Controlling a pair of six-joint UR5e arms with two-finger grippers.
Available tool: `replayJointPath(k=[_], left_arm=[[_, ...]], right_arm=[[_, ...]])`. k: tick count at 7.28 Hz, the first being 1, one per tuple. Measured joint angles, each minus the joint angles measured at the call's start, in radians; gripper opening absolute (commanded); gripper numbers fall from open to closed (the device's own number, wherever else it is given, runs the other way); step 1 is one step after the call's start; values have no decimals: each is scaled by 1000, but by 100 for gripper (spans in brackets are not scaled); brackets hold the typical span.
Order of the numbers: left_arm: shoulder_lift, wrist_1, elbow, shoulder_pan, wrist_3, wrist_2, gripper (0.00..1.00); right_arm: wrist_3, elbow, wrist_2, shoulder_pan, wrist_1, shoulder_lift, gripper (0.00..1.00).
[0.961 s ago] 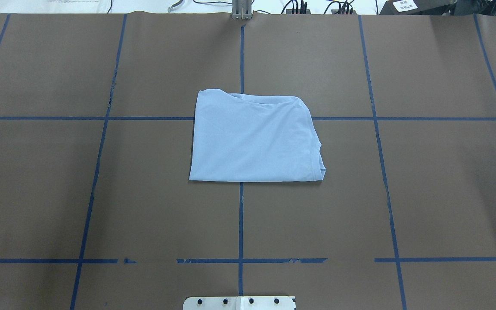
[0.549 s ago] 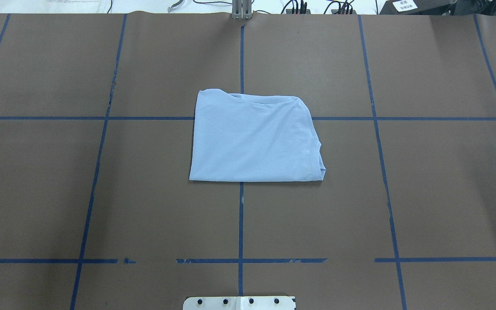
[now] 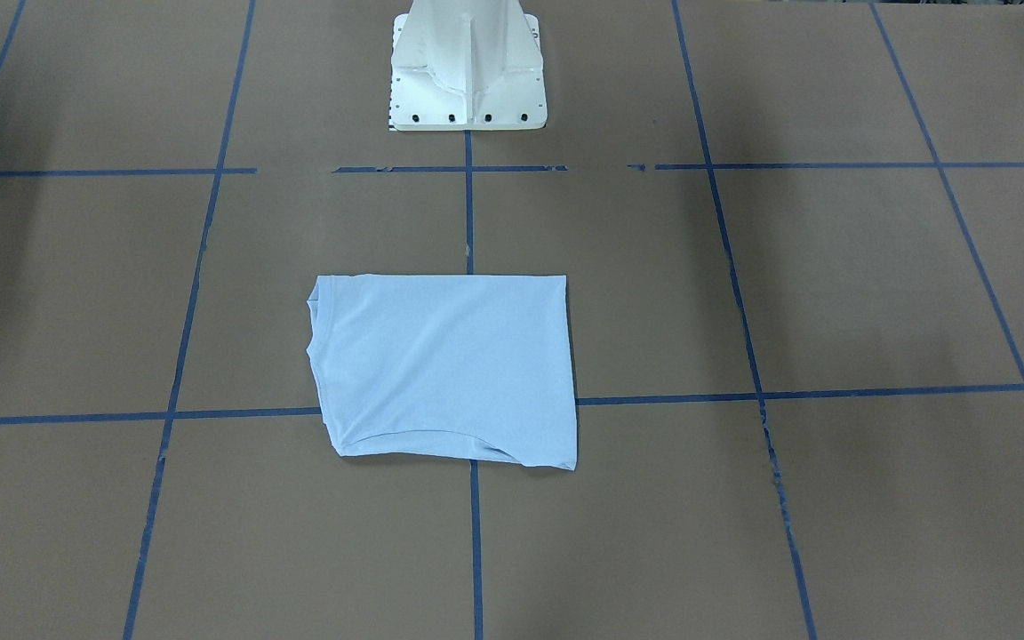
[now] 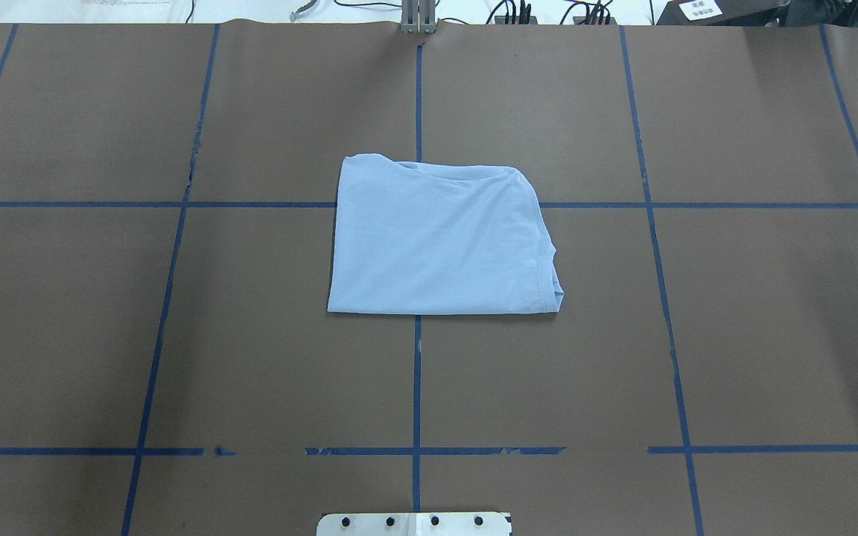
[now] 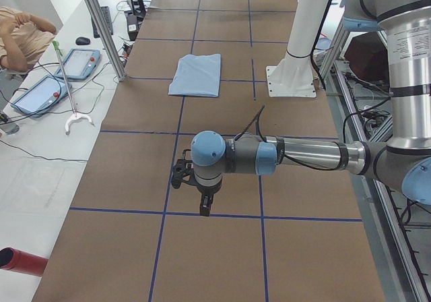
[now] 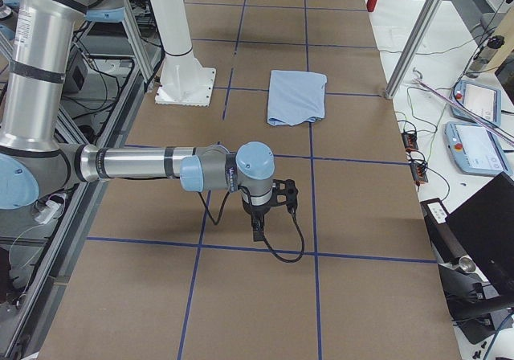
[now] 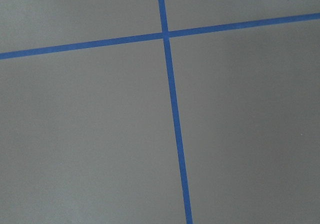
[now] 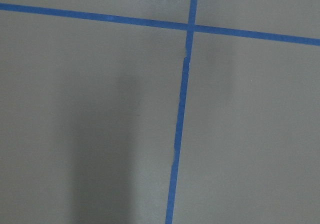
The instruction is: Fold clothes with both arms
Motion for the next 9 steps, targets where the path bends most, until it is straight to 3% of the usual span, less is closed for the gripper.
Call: replayJointPath(k=[9], left_arm=[[3, -15, -3, 0, 1, -2, 100]], right_arm=[[1, 0, -1, 0, 66, -7, 100]])
